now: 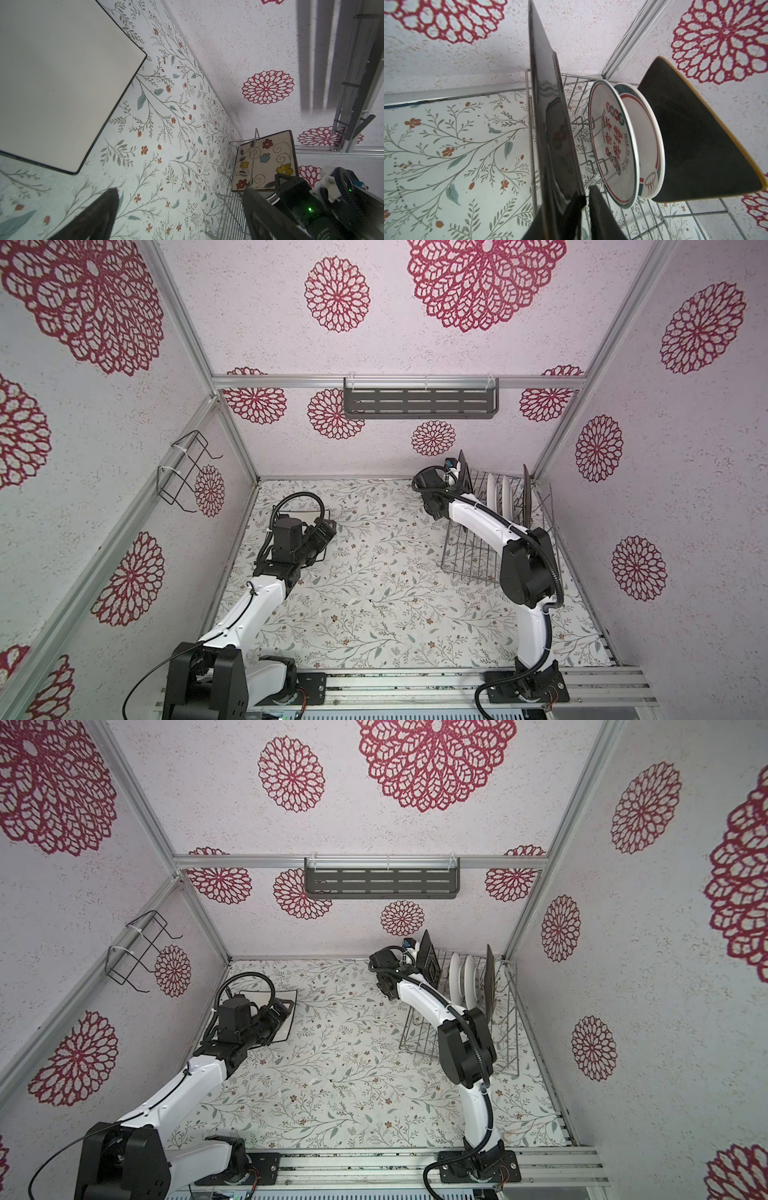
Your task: Unload the plates from the dish rack
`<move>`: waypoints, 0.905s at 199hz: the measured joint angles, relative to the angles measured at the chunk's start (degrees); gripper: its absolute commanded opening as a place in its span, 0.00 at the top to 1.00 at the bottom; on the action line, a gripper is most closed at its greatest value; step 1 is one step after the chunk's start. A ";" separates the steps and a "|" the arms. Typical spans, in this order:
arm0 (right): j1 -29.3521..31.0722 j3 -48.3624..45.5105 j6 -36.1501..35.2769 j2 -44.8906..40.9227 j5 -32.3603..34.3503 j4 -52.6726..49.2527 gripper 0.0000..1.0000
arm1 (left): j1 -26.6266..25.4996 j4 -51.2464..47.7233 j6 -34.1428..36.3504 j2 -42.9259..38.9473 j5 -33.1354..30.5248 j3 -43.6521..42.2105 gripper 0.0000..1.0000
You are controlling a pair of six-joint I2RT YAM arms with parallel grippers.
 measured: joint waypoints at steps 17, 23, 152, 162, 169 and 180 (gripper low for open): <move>-0.02 -0.57 -0.02 0.00 0.07 0.57 0.75 | -0.04 0.00 -0.02 0.00 0.02 0.00 0.03; -0.02 -0.85 -0.02 0.00 0.07 0.72 0.76 | -0.04 0.00 -0.02 0.00 0.00 0.00 0.03; -0.07 -3.06 -0.44 0.00 1.73 2.80 0.86 | -0.26 -0.04 -0.02 -0.02 -0.20 0.02 0.03; -0.07 -3.17 -0.46 -0.02 1.77 3.13 0.86 | -0.31 -0.07 -0.02 -0.02 -0.20 0.02 0.03; -0.09 -3.34 -0.46 -0.02 1.86 3.43 0.88 | -0.33 -0.07 0.00 -0.02 -0.20 0.02 0.03; -0.09 -3.69 -0.46 -0.07 2.10 4.07 0.89 | -0.42 -0.04 -0.02 -0.02 -0.24 0.04 0.03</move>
